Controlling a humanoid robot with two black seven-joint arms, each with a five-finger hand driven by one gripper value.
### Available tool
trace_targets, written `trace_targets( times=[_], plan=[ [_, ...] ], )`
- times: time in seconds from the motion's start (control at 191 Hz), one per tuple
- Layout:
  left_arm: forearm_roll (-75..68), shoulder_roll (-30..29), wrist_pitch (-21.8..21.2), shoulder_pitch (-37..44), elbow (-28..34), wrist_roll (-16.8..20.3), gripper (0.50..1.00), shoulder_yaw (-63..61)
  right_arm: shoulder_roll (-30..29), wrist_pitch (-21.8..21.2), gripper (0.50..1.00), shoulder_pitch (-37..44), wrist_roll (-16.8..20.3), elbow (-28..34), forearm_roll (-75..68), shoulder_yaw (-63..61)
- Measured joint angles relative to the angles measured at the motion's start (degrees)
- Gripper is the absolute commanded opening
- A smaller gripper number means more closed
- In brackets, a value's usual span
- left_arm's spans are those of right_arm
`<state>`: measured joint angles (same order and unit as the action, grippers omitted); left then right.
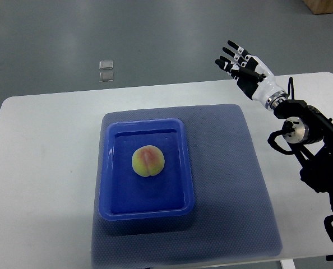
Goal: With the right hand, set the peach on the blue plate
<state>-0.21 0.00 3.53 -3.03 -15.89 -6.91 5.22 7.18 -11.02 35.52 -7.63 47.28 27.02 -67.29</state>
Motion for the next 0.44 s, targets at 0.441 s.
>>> trace_targets(
  times=[0.441],
  plan=[
    [-0.1,0.0,0.0,0.0,-0.1,0.0,1.0,0.0,-1.0,-0.8,0.932,-0.5,-8.6,-3.7,-17.7,0.0]
  ],
)
